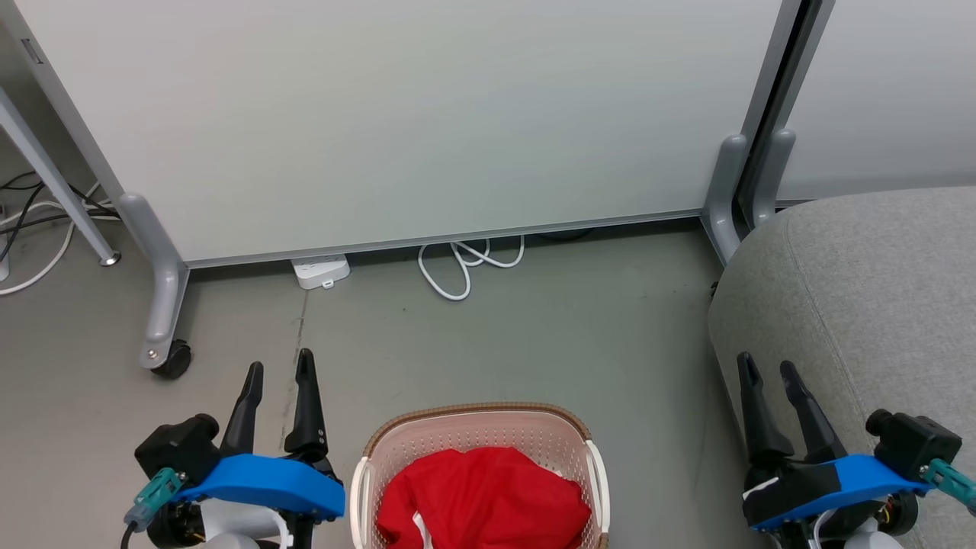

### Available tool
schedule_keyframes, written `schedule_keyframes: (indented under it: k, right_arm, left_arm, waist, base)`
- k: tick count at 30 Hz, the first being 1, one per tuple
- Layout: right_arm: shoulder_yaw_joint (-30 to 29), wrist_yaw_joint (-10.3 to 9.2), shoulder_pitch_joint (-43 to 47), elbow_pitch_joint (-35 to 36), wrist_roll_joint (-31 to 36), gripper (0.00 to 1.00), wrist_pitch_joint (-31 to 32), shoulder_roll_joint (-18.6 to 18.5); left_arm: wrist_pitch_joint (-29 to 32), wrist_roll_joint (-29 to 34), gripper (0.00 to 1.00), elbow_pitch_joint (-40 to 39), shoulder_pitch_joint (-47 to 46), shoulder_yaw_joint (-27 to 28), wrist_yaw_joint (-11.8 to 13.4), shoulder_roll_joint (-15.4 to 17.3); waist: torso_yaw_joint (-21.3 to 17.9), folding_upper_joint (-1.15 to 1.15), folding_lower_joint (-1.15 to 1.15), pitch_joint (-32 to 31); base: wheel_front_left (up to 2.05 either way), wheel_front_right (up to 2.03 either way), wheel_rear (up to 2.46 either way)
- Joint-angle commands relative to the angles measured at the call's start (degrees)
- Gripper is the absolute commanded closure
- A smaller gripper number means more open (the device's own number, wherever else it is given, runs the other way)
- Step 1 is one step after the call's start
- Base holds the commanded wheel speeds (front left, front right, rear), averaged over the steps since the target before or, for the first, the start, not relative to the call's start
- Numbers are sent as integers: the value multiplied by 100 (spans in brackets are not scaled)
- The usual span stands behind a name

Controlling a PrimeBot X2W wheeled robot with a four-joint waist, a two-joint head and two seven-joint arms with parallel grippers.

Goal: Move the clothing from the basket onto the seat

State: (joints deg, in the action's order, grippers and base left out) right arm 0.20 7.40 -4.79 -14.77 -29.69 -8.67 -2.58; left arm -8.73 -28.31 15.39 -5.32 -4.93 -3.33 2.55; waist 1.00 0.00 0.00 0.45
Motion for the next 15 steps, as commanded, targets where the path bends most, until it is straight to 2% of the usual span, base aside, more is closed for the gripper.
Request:
schedule_keyframes:
  k: [1, 15]
  right_arm:
    - [14, 13, -112, 29, 138, 0, -59, -39]
    - [56, 13, -116, -50, 944, 0, -246, -42]
  left_arm:
    - [-52, 135, 0, -25, -135, -42, 6, 38]
    - [-243, 920, 0, 88, -135, -159, 31, 40]
  waist:
    - [3, 0, 0, 0]
    - [40, 0, 0, -11]
  base:
    - [0, 0, 0]
    - [0, 0, 0]
